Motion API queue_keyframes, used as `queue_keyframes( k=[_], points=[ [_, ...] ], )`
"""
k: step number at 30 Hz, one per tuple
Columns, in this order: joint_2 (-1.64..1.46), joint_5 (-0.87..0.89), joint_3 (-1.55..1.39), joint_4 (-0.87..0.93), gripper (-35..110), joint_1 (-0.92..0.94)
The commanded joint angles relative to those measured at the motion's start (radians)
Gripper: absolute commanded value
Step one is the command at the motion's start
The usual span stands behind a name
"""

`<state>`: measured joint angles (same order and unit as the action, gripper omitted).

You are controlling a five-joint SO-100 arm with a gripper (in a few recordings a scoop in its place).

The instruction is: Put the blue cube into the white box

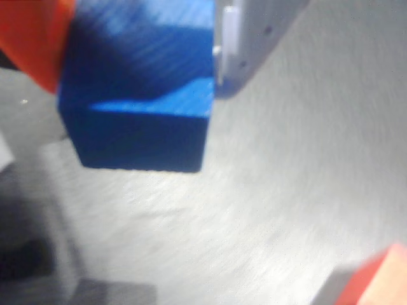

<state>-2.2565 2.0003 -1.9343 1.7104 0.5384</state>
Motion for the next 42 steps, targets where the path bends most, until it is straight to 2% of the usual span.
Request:
queue_keyframes(
  k=[1, 6, 9, 30, 35, 40, 42],
  points=[
    [-0.066, -0.086, -0.017, 0.092, 0, 0.189],
    [-0.041, -0.253, -0.023, 0.092, 0, 0.440],
    [-0.032, -0.296, -0.037, 0.092, 0, 0.523],
    [-0.018, -0.299, -0.176, 0.046, 0, 0.627],
    [-0.017, -0.420, -0.181, -0.014, 0, 0.670],
    [-0.015, -0.532, -0.186, -0.061, 15, 0.718],
    [-0.015, -0.543, -0.186, -0.063, 17, 0.729]
  ],
)
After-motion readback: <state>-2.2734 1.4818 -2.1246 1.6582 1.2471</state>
